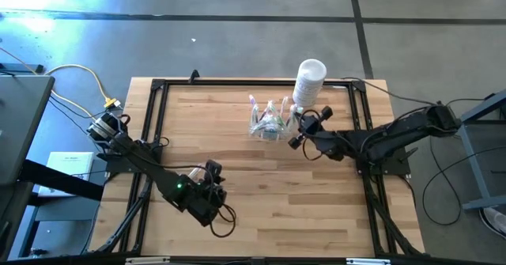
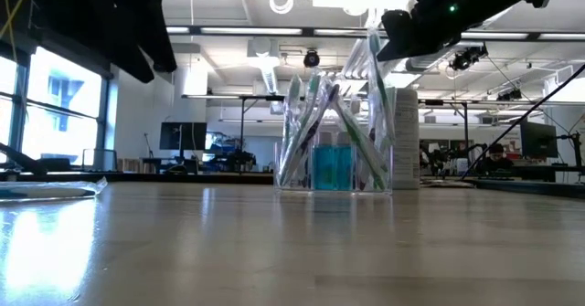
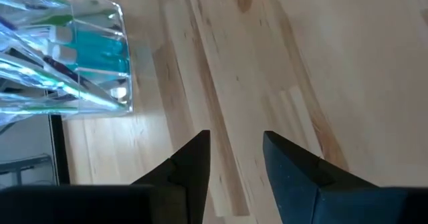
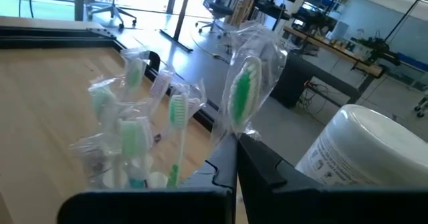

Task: Pick & Place toothbrushing station
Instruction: Put the green toothbrush into the transparent organizer

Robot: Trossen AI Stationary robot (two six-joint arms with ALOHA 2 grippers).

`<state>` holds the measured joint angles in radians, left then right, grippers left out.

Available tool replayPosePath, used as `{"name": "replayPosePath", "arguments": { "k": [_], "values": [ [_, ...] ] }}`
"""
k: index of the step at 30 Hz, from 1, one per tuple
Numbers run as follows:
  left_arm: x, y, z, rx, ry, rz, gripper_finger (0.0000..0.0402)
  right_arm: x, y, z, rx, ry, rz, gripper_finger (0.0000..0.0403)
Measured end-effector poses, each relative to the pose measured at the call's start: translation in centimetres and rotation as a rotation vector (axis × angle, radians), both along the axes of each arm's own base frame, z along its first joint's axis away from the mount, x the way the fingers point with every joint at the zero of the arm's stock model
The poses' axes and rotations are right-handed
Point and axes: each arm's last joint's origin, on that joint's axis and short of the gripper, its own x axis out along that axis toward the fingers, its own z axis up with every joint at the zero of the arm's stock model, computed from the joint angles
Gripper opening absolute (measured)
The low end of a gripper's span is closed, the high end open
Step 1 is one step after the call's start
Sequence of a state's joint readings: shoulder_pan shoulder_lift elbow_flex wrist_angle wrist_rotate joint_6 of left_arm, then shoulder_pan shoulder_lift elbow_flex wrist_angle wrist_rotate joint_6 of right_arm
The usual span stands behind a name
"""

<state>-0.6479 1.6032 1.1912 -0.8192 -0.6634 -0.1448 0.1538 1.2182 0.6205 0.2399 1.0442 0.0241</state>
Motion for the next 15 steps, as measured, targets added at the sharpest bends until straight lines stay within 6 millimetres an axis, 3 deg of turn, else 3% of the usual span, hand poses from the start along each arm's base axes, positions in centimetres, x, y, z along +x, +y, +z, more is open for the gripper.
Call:
{"name": "replayPosePath", "arguments": {
  "k": [15],
  "values": [
    [0.1,-0.08,-0.36,-0.011,-0.016,-0.004,0.0132,0.25,-0.18,0.52,0.01,-0.041,0.044,0.0002]
  ]
}}
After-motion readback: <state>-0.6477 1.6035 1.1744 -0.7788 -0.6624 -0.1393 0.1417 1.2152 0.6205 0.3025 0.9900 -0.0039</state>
